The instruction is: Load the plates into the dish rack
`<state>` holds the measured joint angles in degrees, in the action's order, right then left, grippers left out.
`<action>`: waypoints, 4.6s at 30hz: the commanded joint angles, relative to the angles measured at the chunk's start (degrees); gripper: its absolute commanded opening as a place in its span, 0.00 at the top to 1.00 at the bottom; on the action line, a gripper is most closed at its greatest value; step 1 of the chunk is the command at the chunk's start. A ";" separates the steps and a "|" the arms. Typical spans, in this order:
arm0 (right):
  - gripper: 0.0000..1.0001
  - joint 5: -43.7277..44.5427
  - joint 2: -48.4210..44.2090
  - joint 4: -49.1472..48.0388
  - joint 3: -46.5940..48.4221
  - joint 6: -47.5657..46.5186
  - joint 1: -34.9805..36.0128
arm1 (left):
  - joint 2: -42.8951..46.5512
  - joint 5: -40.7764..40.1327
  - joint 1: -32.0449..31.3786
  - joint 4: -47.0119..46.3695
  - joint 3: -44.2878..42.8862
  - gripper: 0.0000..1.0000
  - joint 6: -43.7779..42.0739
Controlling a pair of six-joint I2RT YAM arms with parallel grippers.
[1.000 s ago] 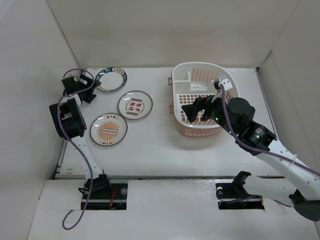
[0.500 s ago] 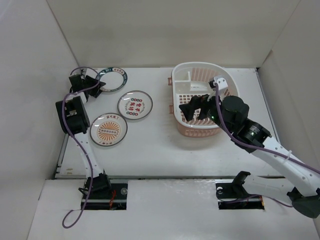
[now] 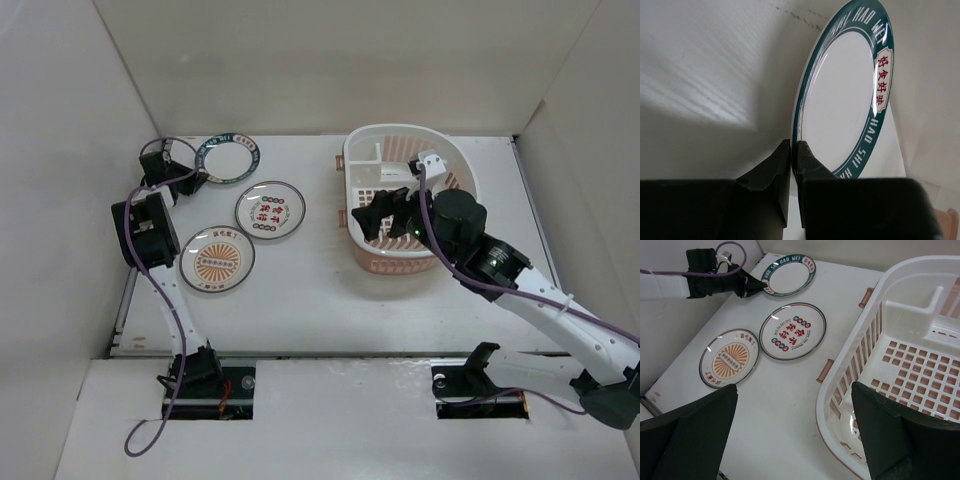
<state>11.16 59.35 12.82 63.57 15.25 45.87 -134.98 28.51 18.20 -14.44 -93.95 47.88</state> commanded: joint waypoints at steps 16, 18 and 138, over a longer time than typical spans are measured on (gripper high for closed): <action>0.00 -7.08 12.53 -15.63 3.65 0.05 -6.39 | 36.71 -5.53 -5.10 9.76 2.03 1.00 -18.95; 0.00 -10.87 15.68 -16.15 8.03 0.66 -11.83 | 38.80 -1.64 -5.10 13.99 -0.09 1.00 -19.49; 1.00 45.79 30.64 46.24 16.76 33.27 1.07 | 61.24 -44.42 -43.86 39.67 1.05 0.00 -28.01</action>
<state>54.46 88.36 56.45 77.97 46.33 46.26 -75.94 -16.45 -25.52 26.92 -93.32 20.01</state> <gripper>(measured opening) 0.101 0.997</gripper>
